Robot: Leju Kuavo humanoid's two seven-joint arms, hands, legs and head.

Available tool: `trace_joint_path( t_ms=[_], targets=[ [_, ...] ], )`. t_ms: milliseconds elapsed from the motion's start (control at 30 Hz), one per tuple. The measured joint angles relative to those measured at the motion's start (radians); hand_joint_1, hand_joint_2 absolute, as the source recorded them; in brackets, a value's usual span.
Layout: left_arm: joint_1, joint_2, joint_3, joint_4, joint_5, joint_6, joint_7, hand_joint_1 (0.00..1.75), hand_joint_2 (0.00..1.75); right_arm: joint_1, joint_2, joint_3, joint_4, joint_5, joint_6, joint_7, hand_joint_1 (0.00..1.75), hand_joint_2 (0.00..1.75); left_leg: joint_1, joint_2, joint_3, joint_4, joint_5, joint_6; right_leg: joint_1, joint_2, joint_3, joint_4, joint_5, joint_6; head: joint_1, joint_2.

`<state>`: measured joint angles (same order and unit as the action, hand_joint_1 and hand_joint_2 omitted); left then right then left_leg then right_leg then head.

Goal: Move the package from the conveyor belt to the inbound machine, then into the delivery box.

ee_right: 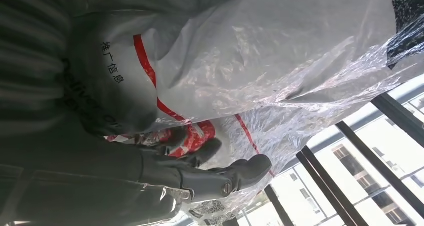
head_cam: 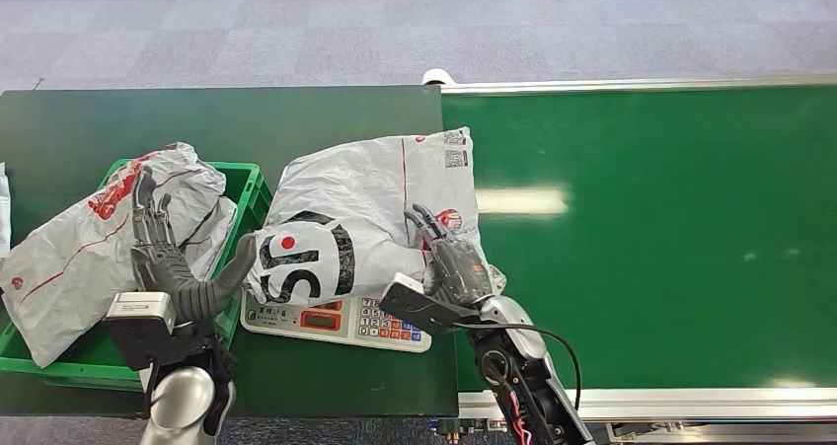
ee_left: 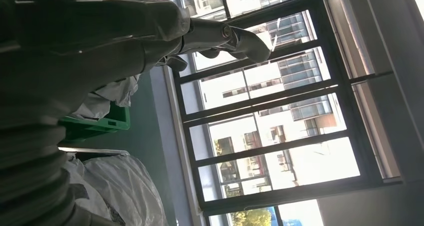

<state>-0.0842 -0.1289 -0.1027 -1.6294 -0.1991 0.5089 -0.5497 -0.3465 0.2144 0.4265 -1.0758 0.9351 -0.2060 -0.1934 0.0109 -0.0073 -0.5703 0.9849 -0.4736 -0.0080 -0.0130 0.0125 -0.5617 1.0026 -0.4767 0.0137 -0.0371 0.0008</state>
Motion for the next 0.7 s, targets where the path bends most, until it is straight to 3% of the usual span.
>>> trace_joint_path(
  t_ms=[367, 467, 600, 700],
  targets=[
    [0.003, 0.000, 0.009, -0.011, -0.011, 0.006, -0.002, 0.00, 1.75, 0.006, 0.003, -0.001, 0.010, -0.030, -0.029, -0.023, 0.00, 1.75, 0.000, 0.000, 0.000, 0.000, 0.000, 0.000, 0.000, 0.000, 0.000, 0.000, 0.000, 0.000, 0.000, 0.000],
    [0.010, 0.001, 0.014, -0.031, -0.003, -0.015, -0.009, 0.00, 1.75, 0.035, 0.003, -0.004, -0.026, -0.111, -0.070, -0.093, 0.00, 1.75, 0.000, 0.000, 0.000, 0.000, 0.000, 0.000, 0.000, 0.000, -0.001, 0.000, 0.000, 0.000, 0.000, 0.000],
    [0.019, 0.005, -0.002, -0.064, -0.010, -0.123, 0.007, 0.00, 1.75, 0.117, -0.005, -0.007, -0.149, -0.309, -0.081, -0.224, 0.00, 1.75, 0.000, -0.001, -0.001, 0.000, 0.000, 0.000, 0.000, 0.000, -0.001, 0.000, -0.001, 0.000, 0.000, 0.000],
    [0.017, 0.007, -0.047, -0.076, -0.054, -0.203, 0.051, 0.00, 1.75, 0.183, -0.012, -0.008, -0.257, -0.432, -0.078, -0.276, 0.00, 1.75, 0.000, 0.000, -0.001, 0.000, 0.000, 0.000, 0.000, 0.000, -0.002, 0.000, -0.001, 0.000, 0.000, 0.000]
  ],
)
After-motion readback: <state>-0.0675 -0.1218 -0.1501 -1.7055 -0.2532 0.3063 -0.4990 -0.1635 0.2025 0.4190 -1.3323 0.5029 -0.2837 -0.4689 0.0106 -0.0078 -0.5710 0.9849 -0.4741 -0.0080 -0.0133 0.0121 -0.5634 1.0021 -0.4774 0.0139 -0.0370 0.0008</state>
